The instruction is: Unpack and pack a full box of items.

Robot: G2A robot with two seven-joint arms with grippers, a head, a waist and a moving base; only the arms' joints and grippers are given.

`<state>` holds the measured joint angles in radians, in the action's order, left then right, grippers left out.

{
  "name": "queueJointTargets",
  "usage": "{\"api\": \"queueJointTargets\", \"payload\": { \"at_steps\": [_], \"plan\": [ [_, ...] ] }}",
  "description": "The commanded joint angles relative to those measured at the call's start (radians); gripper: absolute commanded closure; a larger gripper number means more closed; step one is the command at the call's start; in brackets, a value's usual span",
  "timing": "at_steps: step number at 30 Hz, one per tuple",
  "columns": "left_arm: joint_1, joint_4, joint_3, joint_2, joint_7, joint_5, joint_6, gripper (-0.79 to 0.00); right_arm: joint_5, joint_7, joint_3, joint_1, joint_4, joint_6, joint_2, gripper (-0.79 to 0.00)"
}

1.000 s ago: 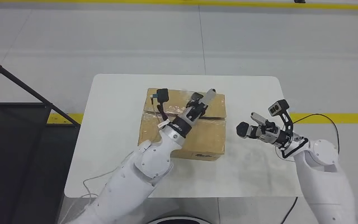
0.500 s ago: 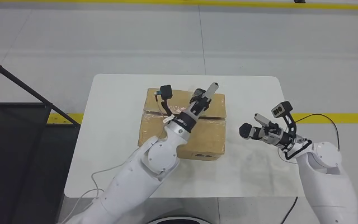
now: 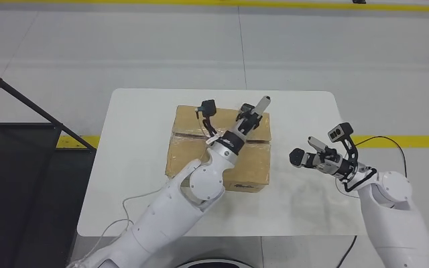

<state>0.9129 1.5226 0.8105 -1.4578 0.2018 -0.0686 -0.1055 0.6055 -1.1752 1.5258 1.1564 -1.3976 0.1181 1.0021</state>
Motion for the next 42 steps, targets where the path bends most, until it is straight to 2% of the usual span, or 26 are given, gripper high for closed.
{"api": "queueJointTargets", "payload": {
  "at_steps": [1, 15, 22, 28, 34, 38, 42],
  "plan": [
    [-0.004, -0.01, -0.006, -0.007, -0.003, -0.001, 0.001, -0.785, 0.002, -0.002, 0.002, 0.001, 0.003, 0.002, -0.001, -0.785],
    [-0.01, -0.037, -0.026, -0.045, -0.022, -0.023, -0.004, -0.785, 0.015, -0.014, 0.0, -0.004, 0.024, 0.013, -0.005, -0.785],
    [0.027, 0.083, 0.039, -0.042, -0.039, -0.034, -0.018, -0.785, 0.029, 0.002, 0.015, -0.005, 0.016, 0.036, -0.007, -0.785],
    [0.111, 0.252, 0.178, -0.017, -0.088, -0.05, -0.016, -0.785, 0.053, -0.002, 0.023, -0.001, -0.053, 0.055, -0.008, -0.785],
    [0.24, 0.418, 0.401, 0.017, -0.187, -0.017, 0.001, -0.785, 0.067, 0.019, -0.037, -0.028, -0.133, 0.047, 0.001, -0.785],
    [0.338, 0.473, 0.555, 0.039, -0.263, -0.007, 0.004, -0.785, 0.063, 0.077, -0.113, -0.078, -0.153, 0.021, 0.014, -0.785],
    [0.428, 0.472, 0.681, 0.054, -0.333, 0.044, -0.001, -0.785, 0.05, 0.123, -0.212, -0.147, -0.13, -0.006, 0.033, -0.785]
  ]
}}
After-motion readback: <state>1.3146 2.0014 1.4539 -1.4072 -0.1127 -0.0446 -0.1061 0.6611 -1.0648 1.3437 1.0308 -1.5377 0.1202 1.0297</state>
